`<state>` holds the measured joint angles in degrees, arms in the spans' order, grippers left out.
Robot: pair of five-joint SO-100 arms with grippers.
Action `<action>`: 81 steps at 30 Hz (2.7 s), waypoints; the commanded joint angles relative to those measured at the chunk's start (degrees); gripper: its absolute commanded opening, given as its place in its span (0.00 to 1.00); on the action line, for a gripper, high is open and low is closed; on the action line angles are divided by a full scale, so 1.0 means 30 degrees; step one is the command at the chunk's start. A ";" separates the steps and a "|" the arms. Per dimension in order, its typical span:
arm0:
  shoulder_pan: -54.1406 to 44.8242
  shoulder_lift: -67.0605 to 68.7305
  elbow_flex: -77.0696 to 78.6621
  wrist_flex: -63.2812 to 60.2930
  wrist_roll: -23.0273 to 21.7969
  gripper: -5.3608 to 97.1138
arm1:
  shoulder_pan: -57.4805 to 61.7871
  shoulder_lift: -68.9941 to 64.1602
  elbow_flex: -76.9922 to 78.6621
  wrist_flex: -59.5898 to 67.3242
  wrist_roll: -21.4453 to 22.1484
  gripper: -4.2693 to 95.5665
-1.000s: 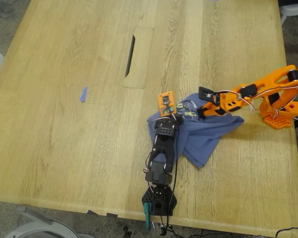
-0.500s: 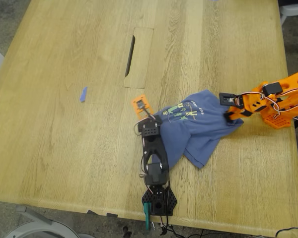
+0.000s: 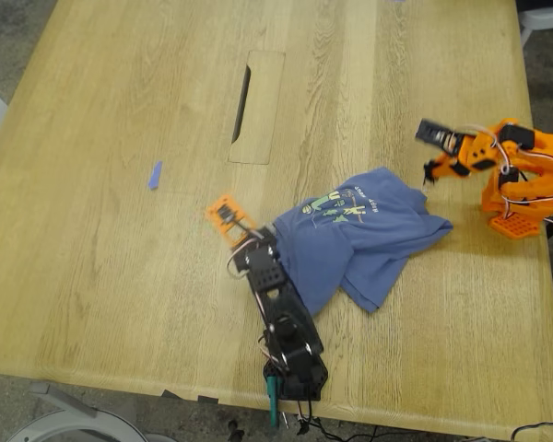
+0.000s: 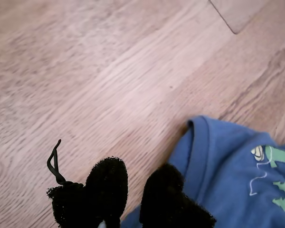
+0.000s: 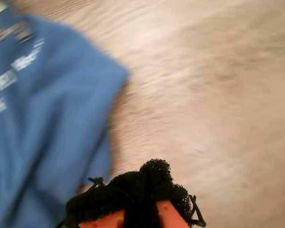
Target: Fold a T-shirt
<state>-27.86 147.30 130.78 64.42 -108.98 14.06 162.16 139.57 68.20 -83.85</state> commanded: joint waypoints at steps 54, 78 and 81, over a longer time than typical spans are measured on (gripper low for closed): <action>-2.0859 1.9863 1.3066 0.7295 0.0996 0.05 | 2.9268 1.0957 1.4707 -0.0469 -0.2051 0.04; -2.0361 1.9834 1.4941 0.5186 -0.0791 0.05 | 3.1260 1.0986 1.5879 0.0967 -0.3721 0.04; -2.0303 1.9834 1.4941 0.4482 -0.0615 0.05 | 3.1113 1.0986 1.5879 0.0264 -0.3311 0.04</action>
<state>-89.03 200.39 176.57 79.54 -110.39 107.49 195.03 183.34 69.96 -94.57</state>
